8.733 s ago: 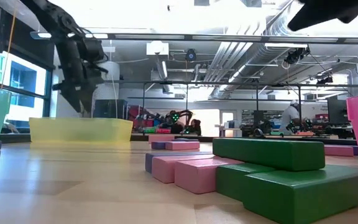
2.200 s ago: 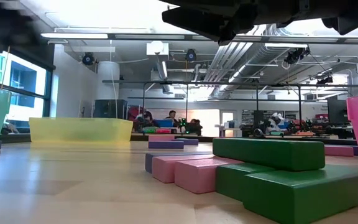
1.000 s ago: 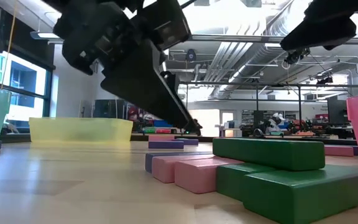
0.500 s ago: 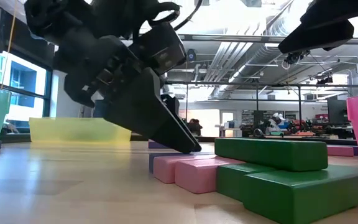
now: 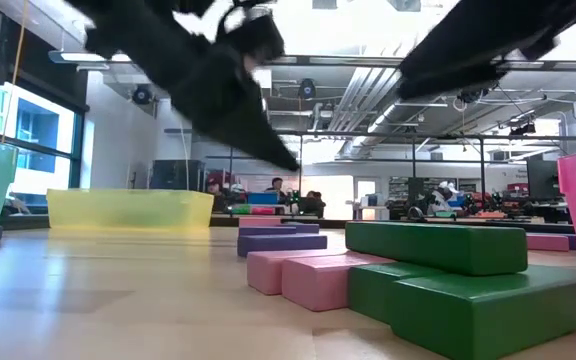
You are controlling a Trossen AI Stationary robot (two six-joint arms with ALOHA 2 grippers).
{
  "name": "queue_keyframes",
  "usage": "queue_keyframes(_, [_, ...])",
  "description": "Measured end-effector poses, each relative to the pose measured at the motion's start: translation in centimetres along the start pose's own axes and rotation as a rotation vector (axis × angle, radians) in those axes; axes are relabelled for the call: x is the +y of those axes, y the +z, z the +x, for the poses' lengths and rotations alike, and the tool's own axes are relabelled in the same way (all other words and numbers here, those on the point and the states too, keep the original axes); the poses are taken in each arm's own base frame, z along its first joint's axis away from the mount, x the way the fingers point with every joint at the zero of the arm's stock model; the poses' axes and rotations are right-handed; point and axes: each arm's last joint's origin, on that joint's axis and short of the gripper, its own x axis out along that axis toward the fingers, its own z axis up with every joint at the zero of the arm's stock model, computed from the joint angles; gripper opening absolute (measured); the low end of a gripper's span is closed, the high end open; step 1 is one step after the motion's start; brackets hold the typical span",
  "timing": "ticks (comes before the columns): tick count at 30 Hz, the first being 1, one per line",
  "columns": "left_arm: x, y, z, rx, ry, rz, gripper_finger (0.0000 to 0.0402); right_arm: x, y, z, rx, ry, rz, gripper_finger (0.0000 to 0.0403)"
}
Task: Sort blocks
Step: Put the violet block into the pink bin
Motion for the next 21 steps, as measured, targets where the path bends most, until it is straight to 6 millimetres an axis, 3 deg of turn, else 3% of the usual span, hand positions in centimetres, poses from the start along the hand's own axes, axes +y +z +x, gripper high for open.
queue_keyframes(6, [0.8,2.8,-6.1,-0.098,0.117,-0.041,0.0229,-3.2,0.7,6.1,0.083,0.122,-0.145,0.024])
queue_keyframes(11, [-0.1,3.5,-9.9,-0.144,0.103,-0.056,0.0229,-5.4,-0.4,11.1,0.083,0.312,-0.345,0.024])
queue_keyframes(17, [-2.3,2.9,-11.1,-0.146,0.083,-0.034,0.0229,-8.5,-2.5,14.5,0.172,0.368,-0.327,0.0237])
queue_keyframes(21, [-3.4,2.1,-11.2,-0.146,0.111,-0.055,0.0229,-9.0,-3.3,15.4,0.196,0.408,-0.308,0.0204])
